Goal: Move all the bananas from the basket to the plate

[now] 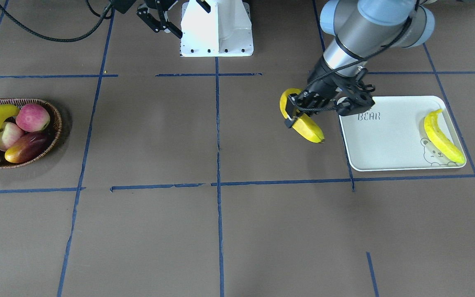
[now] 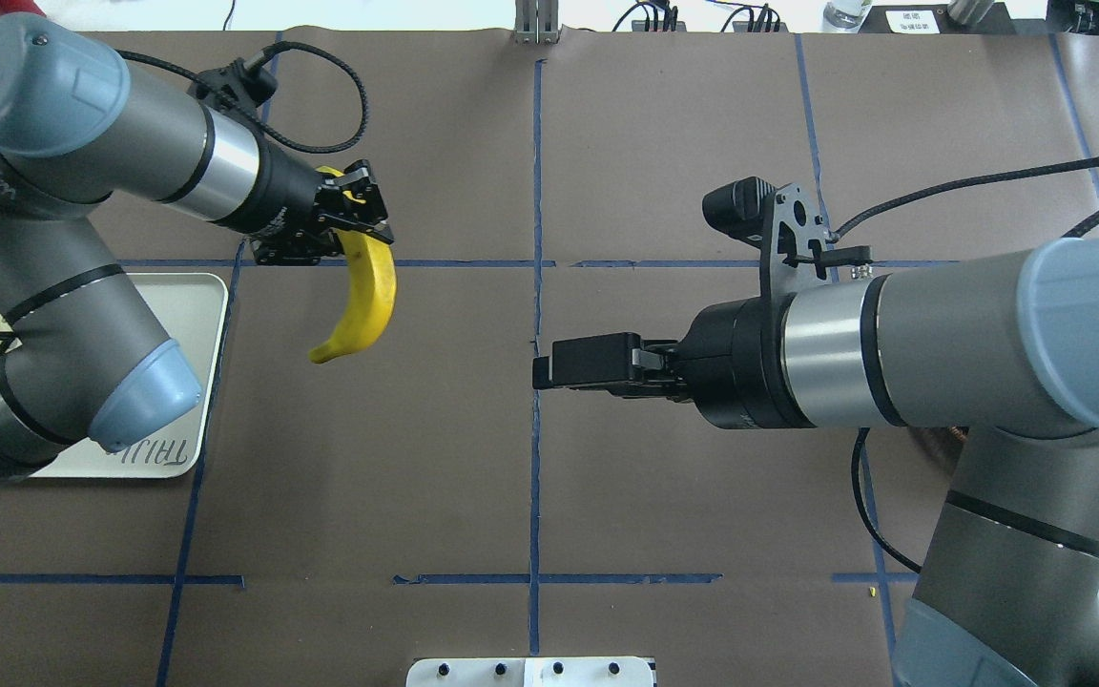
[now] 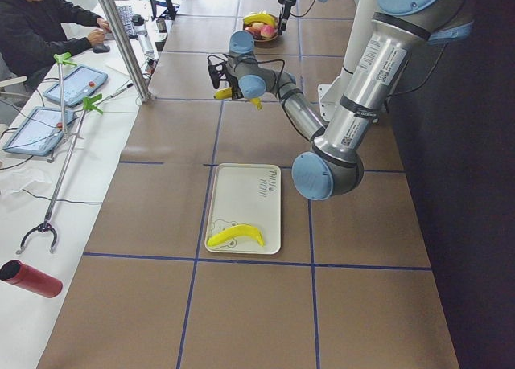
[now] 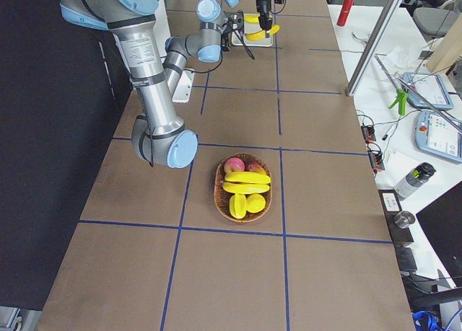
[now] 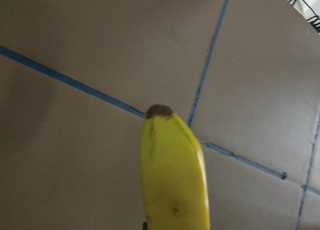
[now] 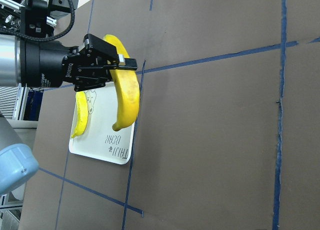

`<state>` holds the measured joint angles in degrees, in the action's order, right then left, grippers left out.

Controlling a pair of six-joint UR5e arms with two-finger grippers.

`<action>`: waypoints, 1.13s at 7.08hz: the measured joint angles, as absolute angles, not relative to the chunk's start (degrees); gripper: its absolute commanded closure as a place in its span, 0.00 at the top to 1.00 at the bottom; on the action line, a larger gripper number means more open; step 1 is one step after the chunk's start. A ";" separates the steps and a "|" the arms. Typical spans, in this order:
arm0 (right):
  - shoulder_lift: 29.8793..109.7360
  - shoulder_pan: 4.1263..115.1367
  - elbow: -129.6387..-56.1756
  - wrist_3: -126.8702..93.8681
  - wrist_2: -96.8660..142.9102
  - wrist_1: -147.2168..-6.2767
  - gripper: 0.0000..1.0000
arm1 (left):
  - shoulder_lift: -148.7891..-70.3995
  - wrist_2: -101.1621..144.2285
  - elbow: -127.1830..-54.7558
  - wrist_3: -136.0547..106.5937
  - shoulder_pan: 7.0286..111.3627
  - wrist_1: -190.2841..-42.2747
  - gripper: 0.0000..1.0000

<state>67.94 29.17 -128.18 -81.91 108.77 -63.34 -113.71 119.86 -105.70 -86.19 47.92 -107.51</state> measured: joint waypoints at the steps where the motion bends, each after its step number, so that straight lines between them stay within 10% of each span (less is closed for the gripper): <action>1: 68.67 29.54 -128.44 -81.91 108.67 -63.36 1.00 | -109.06 119.80 -105.73 -81.66 50.11 -106.44 0.00; 8: 70.06 29.97 -127.91 -81.92 105.61 -63.33 1.00 | -92.76 115.49 -97.90 -54.74 56.82 -106.70 0.00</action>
<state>70.06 29.97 -127.91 -81.92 105.61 -63.33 -92.76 115.49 -97.90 -54.74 56.82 -106.70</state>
